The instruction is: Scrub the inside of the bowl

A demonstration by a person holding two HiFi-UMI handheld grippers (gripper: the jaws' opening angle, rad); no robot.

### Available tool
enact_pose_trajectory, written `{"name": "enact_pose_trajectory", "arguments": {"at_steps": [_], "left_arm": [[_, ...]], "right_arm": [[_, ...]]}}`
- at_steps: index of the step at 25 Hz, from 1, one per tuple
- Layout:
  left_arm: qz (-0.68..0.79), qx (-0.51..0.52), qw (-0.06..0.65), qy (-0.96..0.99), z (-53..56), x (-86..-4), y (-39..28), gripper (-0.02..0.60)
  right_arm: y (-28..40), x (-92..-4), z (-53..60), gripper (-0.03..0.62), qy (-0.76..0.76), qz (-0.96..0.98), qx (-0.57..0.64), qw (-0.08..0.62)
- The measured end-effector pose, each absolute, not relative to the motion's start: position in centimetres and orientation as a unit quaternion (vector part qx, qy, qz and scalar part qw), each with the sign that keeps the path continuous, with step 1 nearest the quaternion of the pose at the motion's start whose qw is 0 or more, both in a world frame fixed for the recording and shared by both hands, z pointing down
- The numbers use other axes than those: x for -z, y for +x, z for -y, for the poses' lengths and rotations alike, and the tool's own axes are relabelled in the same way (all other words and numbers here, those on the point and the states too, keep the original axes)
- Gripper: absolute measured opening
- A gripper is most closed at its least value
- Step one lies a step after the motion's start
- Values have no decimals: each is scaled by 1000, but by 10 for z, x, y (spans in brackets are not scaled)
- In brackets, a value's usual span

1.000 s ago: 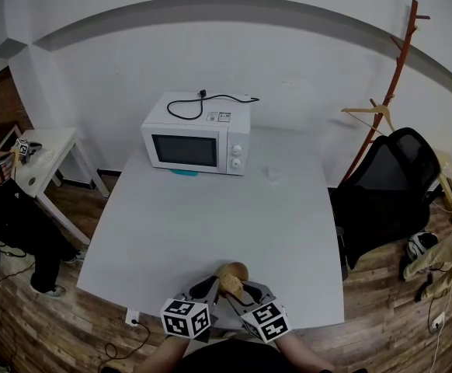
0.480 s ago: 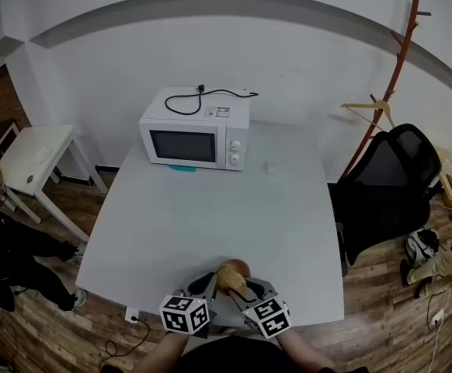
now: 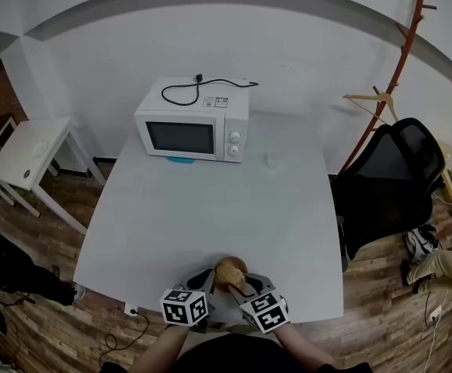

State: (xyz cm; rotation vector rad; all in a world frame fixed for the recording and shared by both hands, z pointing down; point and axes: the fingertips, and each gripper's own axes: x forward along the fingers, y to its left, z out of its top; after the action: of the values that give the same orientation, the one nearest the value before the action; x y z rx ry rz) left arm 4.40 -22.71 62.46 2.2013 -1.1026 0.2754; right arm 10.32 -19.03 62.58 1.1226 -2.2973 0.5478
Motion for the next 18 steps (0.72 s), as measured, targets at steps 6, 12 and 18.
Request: {"name": "enact_pose_trajectory", "arguments": {"at_steps": [6, 12, 18], "left_arm": [[434, -127, 338, 825, 229, -643, 39, 28], [457, -140, 349, 806, 234, -658, 30, 28], [478, -154, 359, 787, 240, -673, 21, 29]], "right_arm": [[115, -626, 195, 172, 435, 838, -211, 253], [122, -620, 196, 172, 449, 838, -217, 222], [125, -621, 194, 172, 453, 837, -219, 215]]}}
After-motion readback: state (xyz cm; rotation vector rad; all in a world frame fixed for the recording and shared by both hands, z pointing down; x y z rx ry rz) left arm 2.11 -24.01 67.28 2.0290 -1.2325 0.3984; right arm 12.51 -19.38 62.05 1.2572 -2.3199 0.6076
